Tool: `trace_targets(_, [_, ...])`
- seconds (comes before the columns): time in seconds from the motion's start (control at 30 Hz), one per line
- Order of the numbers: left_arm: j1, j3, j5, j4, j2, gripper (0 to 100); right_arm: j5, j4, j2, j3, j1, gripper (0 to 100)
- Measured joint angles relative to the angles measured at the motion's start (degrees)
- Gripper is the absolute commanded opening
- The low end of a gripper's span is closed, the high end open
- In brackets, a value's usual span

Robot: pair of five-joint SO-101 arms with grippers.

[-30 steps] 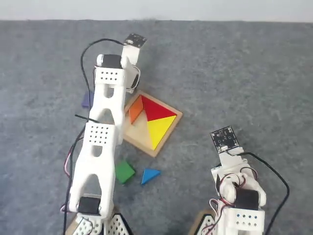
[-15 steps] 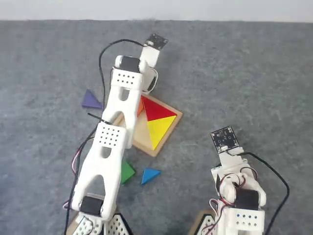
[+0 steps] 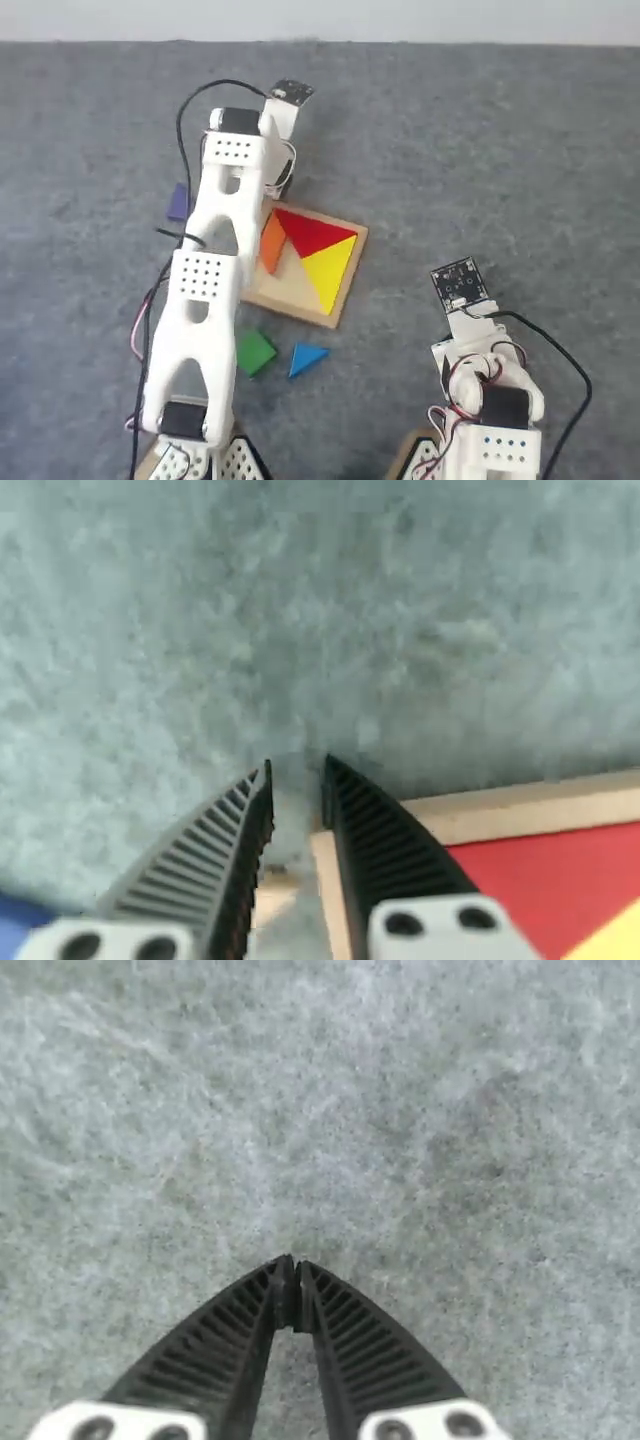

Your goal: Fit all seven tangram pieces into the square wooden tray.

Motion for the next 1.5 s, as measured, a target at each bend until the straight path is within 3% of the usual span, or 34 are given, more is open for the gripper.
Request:
trace_targets(0.27, [-0.1, 25.0, 2.7, 0.0, -19.3, 8, 0.0, 0.0, 0.0, 0.0, 0.0, 0.8])
trace_targets(0.57, [-0.3, 42.5, 5.3, -0.3, -53.5, 9, 0.0, 0.0, 0.0, 0.0, 0.0, 0.8])
trace_targets(0.7, [-4.2, 57.6, 5.5, -8.0, -62.7, 9, 0.0, 0.0, 0.0, 0.0, 0.0, 0.8])
trace_targets(0.87, [-9.9, 77.5, 2.9, -17.9, -64.8, 8, 0.0, 0.0, 0.0, 0.0, 0.0, 0.8])
trace_targets(1.0, [-10.3, 90.4, -1.3, -21.9, -71.2, 9, 0.0, 0.0, 0.0, 0.0, 0.0, 0.8])
trace_targets(1.17, [-10.3, 106.6, -4.7, -29.0, -88.4, 9, 0.0, 0.0, 0.0, 0.0, 0.0, 0.8])
trace_targets(1.3, [-8.7, 112.1, -6.9, -26.7, -98.7, 9, 0.0, 0.0, 0.0, 0.0, 0.0, 0.8])
trace_targets(1.5, [-5.8, 112.1, -8.2, -15.8, -100.5, 18, 0.0, 0.0, 0.0, 0.0, 0.0, 0.8])
